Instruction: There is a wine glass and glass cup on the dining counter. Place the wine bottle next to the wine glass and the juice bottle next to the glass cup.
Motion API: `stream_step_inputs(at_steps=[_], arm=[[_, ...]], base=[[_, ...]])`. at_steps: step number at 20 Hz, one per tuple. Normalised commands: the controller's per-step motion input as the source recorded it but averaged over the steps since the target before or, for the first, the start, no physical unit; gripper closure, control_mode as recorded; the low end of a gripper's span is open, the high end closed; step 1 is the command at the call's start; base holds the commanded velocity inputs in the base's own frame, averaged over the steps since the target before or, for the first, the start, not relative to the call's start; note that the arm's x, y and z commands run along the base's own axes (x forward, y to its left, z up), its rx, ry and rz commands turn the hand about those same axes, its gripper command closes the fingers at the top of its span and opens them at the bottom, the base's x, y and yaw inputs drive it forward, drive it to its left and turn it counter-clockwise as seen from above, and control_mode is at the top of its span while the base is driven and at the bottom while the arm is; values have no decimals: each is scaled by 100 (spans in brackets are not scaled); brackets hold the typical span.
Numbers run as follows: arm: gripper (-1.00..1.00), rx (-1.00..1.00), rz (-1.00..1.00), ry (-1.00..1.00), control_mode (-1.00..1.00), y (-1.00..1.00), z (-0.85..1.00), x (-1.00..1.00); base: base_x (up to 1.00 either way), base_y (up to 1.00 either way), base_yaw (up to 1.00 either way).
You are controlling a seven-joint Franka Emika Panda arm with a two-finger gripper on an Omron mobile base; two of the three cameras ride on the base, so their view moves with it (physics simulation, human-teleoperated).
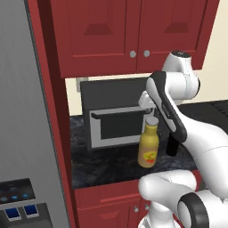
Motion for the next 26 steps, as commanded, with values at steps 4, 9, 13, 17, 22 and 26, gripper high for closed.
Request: stream_step_inputs(at_steps=[4,9,13,17,22,26], arm=[[-100,0,0,14,-100,0,-16,0],[-100,-1,0,22,-100,0,-18,6],[-100,-4,0,8,-100,0,-18,0],[-100,-10,0,-5,-100,0,-20,0],[-100,-10,0,-16,-100,0,-9,0],[-100,-3,0,-11,-100,0,-10,0]], base=[[0,0,0],[0,0,0],[0,0,0],[0,0,0],[0,0,0],[0,0,0]])
